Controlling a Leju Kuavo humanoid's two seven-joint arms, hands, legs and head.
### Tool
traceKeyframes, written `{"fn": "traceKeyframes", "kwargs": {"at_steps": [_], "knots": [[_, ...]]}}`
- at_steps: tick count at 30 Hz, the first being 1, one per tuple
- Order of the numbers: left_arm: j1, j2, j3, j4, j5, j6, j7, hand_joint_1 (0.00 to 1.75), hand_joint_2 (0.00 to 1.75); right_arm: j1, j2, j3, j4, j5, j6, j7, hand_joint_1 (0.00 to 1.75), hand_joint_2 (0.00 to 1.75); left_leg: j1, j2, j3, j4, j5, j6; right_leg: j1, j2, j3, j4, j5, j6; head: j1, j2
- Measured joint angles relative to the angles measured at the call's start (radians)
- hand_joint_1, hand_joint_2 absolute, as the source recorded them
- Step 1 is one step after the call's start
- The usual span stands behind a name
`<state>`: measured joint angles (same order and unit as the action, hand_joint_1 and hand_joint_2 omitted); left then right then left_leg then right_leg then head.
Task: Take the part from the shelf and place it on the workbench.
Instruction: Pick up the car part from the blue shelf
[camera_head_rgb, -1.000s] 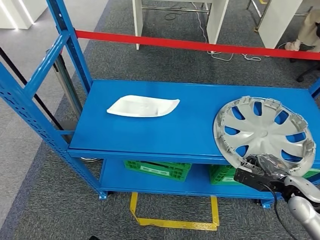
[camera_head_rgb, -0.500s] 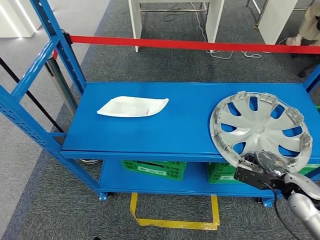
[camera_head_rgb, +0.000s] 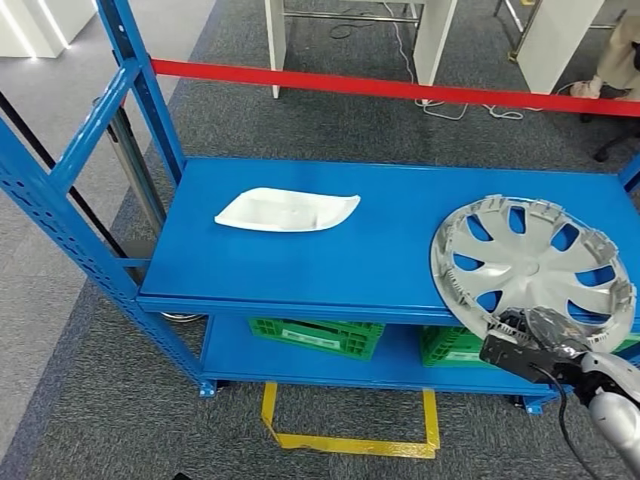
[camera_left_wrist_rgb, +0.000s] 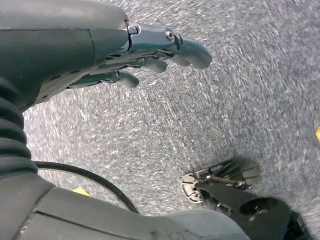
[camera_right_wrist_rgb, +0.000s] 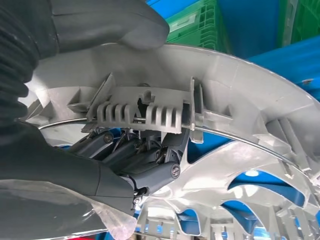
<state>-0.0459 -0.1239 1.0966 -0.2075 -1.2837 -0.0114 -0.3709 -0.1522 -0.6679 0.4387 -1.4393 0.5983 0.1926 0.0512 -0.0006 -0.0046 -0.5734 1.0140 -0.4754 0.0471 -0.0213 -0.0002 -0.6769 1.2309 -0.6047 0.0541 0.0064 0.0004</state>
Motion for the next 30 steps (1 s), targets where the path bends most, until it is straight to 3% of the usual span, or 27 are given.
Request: {"fn": "traceKeyframes", "kwargs": {"at_steps": [1,2,3,5,6,8,11,13,15,16,17,18,20,22,25,27,28,30], "knots": [[0.0,0.0,0.001,0.0,-0.001,0.002,0.002,0.0,1.75,0.0,-0.001,-0.003,0.0,-0.008,0.003,-0.005,1.75,1.75,-0.001,0.0,0.0,0.0,0.0,0.001,0.0,0.0,-0.025,0.047,-0.01,0.001,0.0,0.0],[0.0,0.0,0.001,0.0,-0.002,0.004,0.004,0.0,1.75,-0.002,-0.003,-0.005,0.0,-0.018,0.008,-0.012,1.75,1.75,-0.002,0.0,0.0,0.001,-0.001,0.001,0.0,0.0,-0.035,0.062,-0.001,0.002,0.0,0.0],[-0.001,0.0,0.001,0.0,-0.004,0.004,0.007,0.0,1.75,-0.005,-0.006,-0.007,-0.002,-0.026,0.014,-0.018,1.75,1.75,-0.002,0.0,0.001,0.002,-0.001,0.0,-0.001,0.0,-0.025,0.034,0.028,0.002,0.0,0.0],[-0.002,-0.001,0.001,0.0,-0.007,0.005,0.01,0.0,1.75,-0.016,-0.015,-0.011,-0.005,-0.038,0.024,-0.027,1.75,1.75,-0.002,-0.001,0.002,0.005,-0.005,-0.004,-0.004,-0.001,0.034,-0.097,0.098,0.005,0.001,0.0],[-0.004,-0.001,0.001,0.0,-0.009,0.005,0.011,0.0,1.75,-0.025,-0.019,-0.013,-0.008,-0.042,0.029,-0.03,1.75,1.75,-0.004,-0.001,-0.001,0.01,-0.008,-0.007,-0.004,0.0,0.063,-0.158,0.118,0.004,0.002,0.0],[-0.005,-0.001,0.001,0.0,-0.01,0.005,0.012,0.0,1.75,-0.04,-0.026,-0.016,-0.01,-0.049,0.037,-0.034,1.75,1.75,-0.009,-0.002,-0.007,0.016,-0.008,-0.016,-0.003,0.002,0.088,-0.207,0.12,-0.002,0.002,0.0],[-0.005,0.0,0.001,0.0,-0.011,0.005,0.014,0.0,1.75,-0.051,-0.034,-0.018,-0.014,-0.053,0.045,-0.037,1.75,1.75,-0.009,-0.003,-0.014,0.028,-0.017,-0.027,-0.004,0.003,0.088,-0.207,0.12,-0.018,0.0,0.0],[-0.007,0.001,0.001,0.0,-0.012,0.005,0.014,0.0,1.75,-0.059,-0.038,-0.022,-0.018,-0.054,0.048,-0.038,1.75,1.75,-0.007,-0.002,-0.042,0.095,-0.059,-0.037,-0.006,0.001,0.09,-0.208,0.12,-0.028,-0.002,0.0],[-0.008,0.0,0.002,0.0,-0.012,0.005,0.014,0.0,1.75,-0.065,-0.04,-0.025,-0.019,-0.054,0.049,-0.039,1.75,1.75,-0.006,-0.002,-0.102,0.228,-0.119,-0.042,-0.003,-0.001,0.091,-0.208,0.119,-0.034,-0.004,0.0],[-0.009,0.0,0.002,0.0,-0.012,0.005,0.014,0.0,1.75,-0.067,-0.041,-0.025,-0.019,-0.054,0.05,-0.039,1.75,1.75,-0.006,-0.002,-0.127,0.282,-0.135,-0.041,0.0,-0.001,0.091,-0.208,0.118,-0.036,-0.004,0.0],[-0.009,0.0,0.002,0.0,-0.012,0.005,0.014,0.0,1.75,-0.068,-0.041,-0.025,-0.019,-0.054,0.05,-0.039,1.75,1.75,-0.006,-0.002,-0.138,0.305,-0.133,-0.037,0.002,-0.001,0.092,-0.208,0.118,-0.037,-0.004,0.0],[-0.009,0.0,0.002,0.0,-0.012,0.005,0.014,0.0,1.75,-0.07,-0.041,-0.025,-0.02,-0.054,0.05,-0.04,1.75,1.75,-0.008,-0.002,-0.132,0.289,-0.112,-0.032,0.005,-0.001,0.094,-0.208,0.117,-0.038,-0.004,0.0],[-0.008,0.001,0.002,0.0,-0.012,0.005,0.014,0.0,1.75,-0.073,-0.041,-0.025,-0.02,-0.054,0.051,-0.04,1.75,1.75,-0.016,-0.002,-0.081,0.169,-0.038,-0.013,0.008,0.0,0.097,-0.208,0.116,-0.039,-0.004,0.0],[-0.008,0.003,0.002,0.0,-0.015,0.006,0.014,0.0,1.75,-0.079,-0.041,-0.025,-0.021,-0.055,0.051,-0.041,1.75,1.75,-0.024,-0.001,-0.034,0.057,0.003,0.002,0.011,0.0,0.096,-0.207,0.116,-0.038,-0.003,0.0],[-0.008,0.003,0.002,0.0,-0.019,0.006,0.014,0.0,1.75,-0.106,-0.042,-0.019,-0.021,-0.063,0.05,-0.049,1.75,1.75,-0.028,0.0,-0.021,0.016,0.002,0.006,0.01,0.0,0.088,-0.209,0.119,-0.027,-0.003,0.0],[-0.009,0.002,0.002,0.0,-0.021,0.006,0.014,0.0,1.75,-0.134,-0.045,-0.011,-0.022,-0.071,0.051,-0.054,1.75,1.75,-0.023,0.0,-0.018,0.001,0.011,0.01,0.009,0.0,0.074,-0.191,0.103,-0.021,-0.002,0.0],[-0.01,0.001,0.002,0.0,-0.022,0.005,0.014,0.0,1.75,-0.15,-0.046,-0.005,-0.022,-0.075,0.051,-0.057,1.75,1.75,-0.021,0.001,-0.016,-0.005,0.015,0.013,0.009,0.0,0.056,-0.155,0.08,-0.018,-0.001,0.0],[-0.012,0.0,0.002,0.0,-0.026,0.003,0.014,0.0,1.75,-0.181,-0.048,0.008,-0.021,-0.082,0.052,-0.062,1.75,1.75,-0.019,0.001,-0.016,-0.007,0.018,0.015,0.008,0.001,-0.002,-0.029,0.02,-0.013,0.0,0.0]]}}
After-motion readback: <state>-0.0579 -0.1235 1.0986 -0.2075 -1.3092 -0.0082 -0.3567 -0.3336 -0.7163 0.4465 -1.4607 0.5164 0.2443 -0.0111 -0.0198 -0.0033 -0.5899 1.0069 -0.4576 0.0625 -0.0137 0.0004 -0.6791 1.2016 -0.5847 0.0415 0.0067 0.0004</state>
